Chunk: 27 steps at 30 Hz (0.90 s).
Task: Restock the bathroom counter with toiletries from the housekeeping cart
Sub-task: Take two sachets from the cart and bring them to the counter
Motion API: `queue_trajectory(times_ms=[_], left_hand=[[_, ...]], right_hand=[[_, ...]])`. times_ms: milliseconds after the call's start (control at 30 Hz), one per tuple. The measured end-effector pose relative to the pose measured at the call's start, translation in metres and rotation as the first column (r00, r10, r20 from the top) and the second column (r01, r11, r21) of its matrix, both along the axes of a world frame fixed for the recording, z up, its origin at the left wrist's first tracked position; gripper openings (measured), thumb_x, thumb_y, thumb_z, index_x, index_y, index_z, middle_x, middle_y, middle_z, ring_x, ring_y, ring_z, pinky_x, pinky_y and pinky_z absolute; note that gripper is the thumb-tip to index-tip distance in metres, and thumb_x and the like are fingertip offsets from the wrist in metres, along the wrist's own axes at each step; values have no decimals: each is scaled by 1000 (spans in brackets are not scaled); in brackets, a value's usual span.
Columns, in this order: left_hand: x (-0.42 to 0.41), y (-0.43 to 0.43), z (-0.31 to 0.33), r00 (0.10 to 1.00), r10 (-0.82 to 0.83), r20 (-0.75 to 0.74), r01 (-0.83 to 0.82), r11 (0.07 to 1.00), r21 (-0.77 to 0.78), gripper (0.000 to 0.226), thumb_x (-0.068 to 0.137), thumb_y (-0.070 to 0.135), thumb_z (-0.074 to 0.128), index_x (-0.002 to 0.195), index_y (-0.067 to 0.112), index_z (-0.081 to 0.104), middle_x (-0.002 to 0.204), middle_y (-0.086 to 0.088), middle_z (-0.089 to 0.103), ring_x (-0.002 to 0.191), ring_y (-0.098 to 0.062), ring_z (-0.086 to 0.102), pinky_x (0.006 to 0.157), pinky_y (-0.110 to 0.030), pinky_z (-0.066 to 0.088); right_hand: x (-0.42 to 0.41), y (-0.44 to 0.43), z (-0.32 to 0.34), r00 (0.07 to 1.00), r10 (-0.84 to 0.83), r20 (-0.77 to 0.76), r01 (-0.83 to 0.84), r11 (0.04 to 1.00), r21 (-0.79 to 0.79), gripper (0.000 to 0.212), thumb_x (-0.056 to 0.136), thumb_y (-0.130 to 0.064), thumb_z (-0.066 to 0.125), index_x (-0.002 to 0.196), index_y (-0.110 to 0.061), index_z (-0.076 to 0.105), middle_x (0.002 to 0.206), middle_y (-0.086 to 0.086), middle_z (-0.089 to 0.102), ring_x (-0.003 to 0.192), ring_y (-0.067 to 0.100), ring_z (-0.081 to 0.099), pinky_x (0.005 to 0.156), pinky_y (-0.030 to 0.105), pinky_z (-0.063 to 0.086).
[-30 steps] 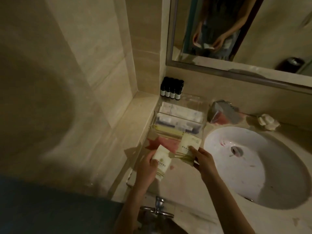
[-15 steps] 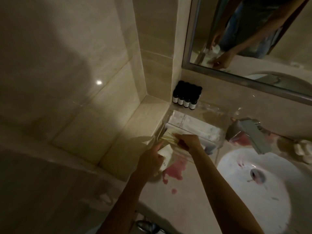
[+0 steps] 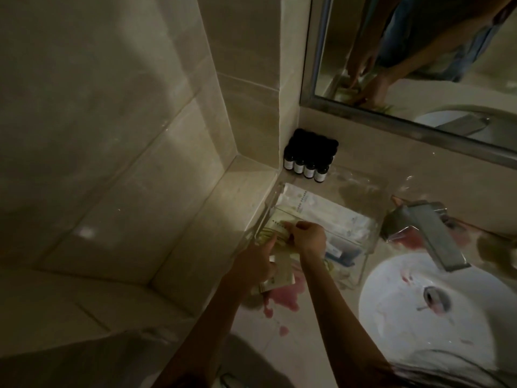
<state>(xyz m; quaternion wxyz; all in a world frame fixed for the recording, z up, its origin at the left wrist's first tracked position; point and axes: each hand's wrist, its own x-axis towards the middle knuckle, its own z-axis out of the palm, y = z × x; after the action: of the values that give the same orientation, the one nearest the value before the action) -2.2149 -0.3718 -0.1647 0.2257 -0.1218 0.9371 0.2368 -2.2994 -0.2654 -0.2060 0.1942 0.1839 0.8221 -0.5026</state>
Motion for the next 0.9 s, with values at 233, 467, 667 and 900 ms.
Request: queue_trajectory(times_ms=[233,467,667,900], left_hand=[[-7,-3,-8,994,-37,103,42,998,-51,74,89,32,54,152,31,15,156,-1,29,147,-23,7,119,-39,14],[-8,-6,-21,984,-30,178,40,998,-56,82,87,36,53,151,39,2,159,-2,23,148,-27,1,117,-46,18],[-12,-5,-19,977,-36,209,44,998,-34,75,91,34,52,152,36,9,159,0,20,148,-25,7,117,-43,20],[-14,-5,-18,973,20,231,-23,1000,11,76,90,31,51,151,41,8,160,-1,18,145,-25,20,115,-45,28]], right_hand=[[1,14,5,994,112,4,-112,984,141,25,80,-47,73,69,-25,70,67,-7,70,66,10,67,67,30,57],[9,14,-5,993,110,-44,-107,992,64,11,84,-35,72,81,-24,74,76,-7,72,69,8,68,72,33,58],[11,-1,-9,991,-66,-116,74,995,65,8,84,-26,71,89,-24,77,80,-5,74,69,9,68,70,34,60],[13,-5,-7,987,-82,-136,100,986,130,9,85,-30,70,89,-24,76,80,-8,73,68,6,65,64,26,54]])
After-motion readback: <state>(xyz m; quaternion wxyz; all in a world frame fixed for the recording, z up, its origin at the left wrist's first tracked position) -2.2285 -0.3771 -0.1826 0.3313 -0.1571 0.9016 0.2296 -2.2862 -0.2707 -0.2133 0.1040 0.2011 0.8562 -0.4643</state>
